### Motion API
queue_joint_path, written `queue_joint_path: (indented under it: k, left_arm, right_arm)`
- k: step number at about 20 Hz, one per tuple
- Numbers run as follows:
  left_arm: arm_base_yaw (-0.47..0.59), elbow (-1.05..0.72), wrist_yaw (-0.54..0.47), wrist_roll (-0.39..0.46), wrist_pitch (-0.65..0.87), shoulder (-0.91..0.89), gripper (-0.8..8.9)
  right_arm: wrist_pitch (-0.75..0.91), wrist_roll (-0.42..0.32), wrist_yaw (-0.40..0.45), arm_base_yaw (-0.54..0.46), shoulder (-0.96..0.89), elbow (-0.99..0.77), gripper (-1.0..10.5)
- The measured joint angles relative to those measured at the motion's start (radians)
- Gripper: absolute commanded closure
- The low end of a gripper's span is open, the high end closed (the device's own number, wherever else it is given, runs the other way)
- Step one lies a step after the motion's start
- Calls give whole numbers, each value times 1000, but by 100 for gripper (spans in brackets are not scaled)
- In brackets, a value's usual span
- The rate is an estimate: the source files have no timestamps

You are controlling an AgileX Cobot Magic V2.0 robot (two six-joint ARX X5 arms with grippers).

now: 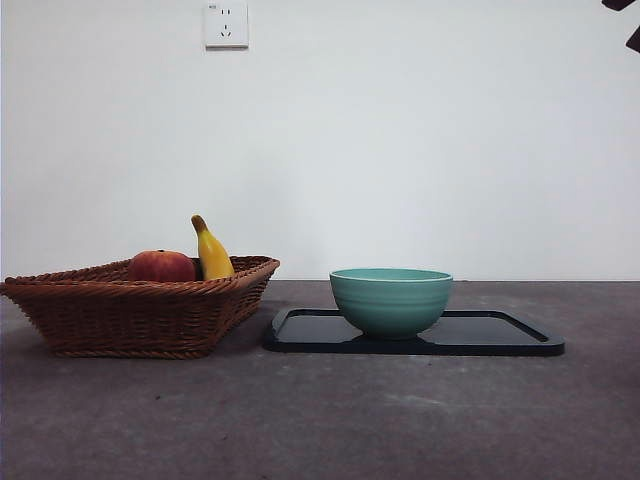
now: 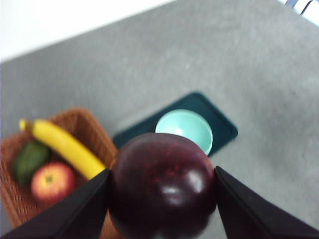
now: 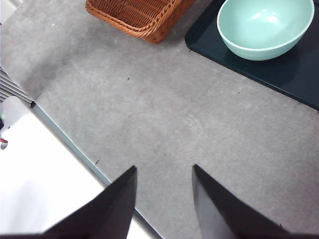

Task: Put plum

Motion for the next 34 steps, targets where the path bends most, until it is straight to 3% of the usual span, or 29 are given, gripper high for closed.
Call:
queue_joint_path:
  k: [4, 15, 23, 30, 32, 34]
  left_arm:
    - [36, -185, 0, -3, 85, -5, 536]
    - [172, -710, -76, 0, 602, 25, 537]
    - [179, -728, -76, 24, 751, 234, 537]
    - [179, -728, -76, 42, 761, 283, 532]
    - [179, -728, -76, 43, 758, 285, 496]
    - [179, -728, -75, 43, 757, 285, 394]
  right_arm:
    - [0, 0, 0, 0, 0, 0, 770]
    - [6, 0, 0, 0, 0, 0, 770]
    - [6, 0, 0, 0, 0, 0, 770]
    - [7, 0, 0, 0, 0, 0, 770]
    - [6, 0, 0, 0, 0, 0, 770]
    - [6, 0, 0, 0, 0, 0, 770]
